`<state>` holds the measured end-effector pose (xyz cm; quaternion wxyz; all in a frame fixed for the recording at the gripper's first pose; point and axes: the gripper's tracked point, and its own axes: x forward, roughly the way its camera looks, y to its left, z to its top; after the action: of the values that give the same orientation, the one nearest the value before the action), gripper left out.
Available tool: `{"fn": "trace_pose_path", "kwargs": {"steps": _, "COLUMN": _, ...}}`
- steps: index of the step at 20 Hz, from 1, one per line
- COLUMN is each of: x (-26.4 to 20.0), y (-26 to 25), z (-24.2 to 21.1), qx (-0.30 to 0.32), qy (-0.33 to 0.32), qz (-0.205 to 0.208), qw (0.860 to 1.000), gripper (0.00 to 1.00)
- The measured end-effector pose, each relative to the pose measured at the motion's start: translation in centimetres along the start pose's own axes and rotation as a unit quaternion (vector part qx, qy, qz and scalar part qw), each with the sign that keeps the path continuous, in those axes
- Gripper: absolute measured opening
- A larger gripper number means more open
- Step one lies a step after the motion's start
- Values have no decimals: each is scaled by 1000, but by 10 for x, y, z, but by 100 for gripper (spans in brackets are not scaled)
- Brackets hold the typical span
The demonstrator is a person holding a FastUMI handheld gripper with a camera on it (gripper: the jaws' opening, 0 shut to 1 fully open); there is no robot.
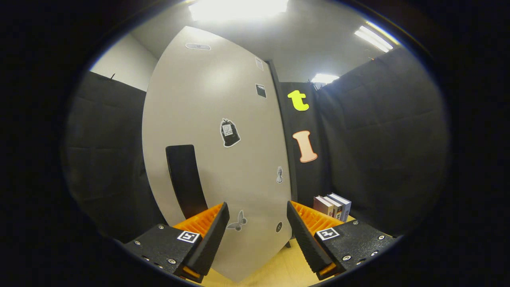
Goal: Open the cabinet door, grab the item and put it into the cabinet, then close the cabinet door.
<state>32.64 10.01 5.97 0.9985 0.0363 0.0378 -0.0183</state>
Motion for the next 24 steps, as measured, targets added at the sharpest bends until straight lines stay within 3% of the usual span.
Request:
{"fn": "trace_pose_path", "kwargs": {"steps": 12, "x": 51, "y": 88, "z": -13, "qx": -14, "qy": 12, "qz": 62, "qw": 998, "gripper": 92}}
{"fn": "trace_pose_path", "kwargs": {"steps": 18, "x": 54, "y": 94, "z": -23, "qx": -12, "qy": 9, "qz": 64, "qw": 998, "gripper": 92}}
{"fn": "trace_pose_path", "kwargs": {"steps": 24, "x": 26, "y": 85, "z": -11, "qx": -11, "qy": -7, "qz": 54, "qw": 998, "gripper": 93}}
